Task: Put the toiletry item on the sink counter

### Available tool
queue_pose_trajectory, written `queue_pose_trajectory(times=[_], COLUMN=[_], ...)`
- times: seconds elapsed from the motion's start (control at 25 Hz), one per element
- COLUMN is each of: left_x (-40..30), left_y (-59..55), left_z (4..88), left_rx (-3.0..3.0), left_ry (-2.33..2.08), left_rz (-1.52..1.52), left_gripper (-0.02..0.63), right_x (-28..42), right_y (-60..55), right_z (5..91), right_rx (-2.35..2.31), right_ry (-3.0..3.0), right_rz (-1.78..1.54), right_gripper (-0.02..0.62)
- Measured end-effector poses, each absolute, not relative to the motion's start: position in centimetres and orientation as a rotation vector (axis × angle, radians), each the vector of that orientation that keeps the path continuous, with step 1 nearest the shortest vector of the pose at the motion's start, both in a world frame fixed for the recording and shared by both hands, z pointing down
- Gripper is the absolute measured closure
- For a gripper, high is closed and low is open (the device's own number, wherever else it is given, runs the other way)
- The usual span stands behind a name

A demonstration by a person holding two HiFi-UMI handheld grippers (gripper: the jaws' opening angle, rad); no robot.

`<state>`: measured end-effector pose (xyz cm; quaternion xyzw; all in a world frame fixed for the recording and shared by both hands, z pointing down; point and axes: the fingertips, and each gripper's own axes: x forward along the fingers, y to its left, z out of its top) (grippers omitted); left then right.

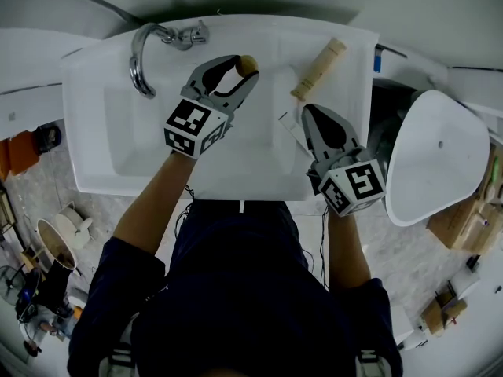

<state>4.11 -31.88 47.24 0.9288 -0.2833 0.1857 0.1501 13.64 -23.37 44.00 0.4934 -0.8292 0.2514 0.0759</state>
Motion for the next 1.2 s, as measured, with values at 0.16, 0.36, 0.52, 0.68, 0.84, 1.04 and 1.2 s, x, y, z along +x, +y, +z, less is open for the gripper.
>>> queue_pose_trajectory(times=[0.16,0.36,0.52,0.68,0.84,1.04,1.2], left_x=[4.4,4.6,5.0,5.5,6.1,6.6,6.7], left_y=[-32.9,-33.9,-34.7,-35.4,-35.9,-36.7,-37.2], left_z=[48.7,50.8,52.3,54.0,55.1,56.3,57.2], left_rx=[2.657,2.629,2.614,2.596,2.587,2.584,2.578], left_ry=[-0.809,-0.807,-0.801,-0.791,-0.778,-0.767,-0.759], left_rz=[0.57,0.623,0.666,0.712,0.751,0.796,0.835], left_gripper=[0.402,0.402,0.402,0.402,0.401,0.402,0.402], right_x=[14.1,14.1,14.0,14.1,14.4,14.8,15.0], right_y=[-24.1,-24.8,-25.7,-26.7,-27.4,-27.7,-27.8], right_z=[45.2,46.4,47.2,48.0,48.5,49.3,50.1], right_rx=[1.49,1.49,1.479,1.474,1.475,1.477,1.482], right_ry=[-2.473,-2.468,-2.476,-2.479,-2.474,-2.464,-2.46], right_rz=[0.777,0.803,0.805,0.808,0.811,0.827,0.836], right_gripper=[0.591,0.591,0.591,0.591,0.591,0.591,0.591])
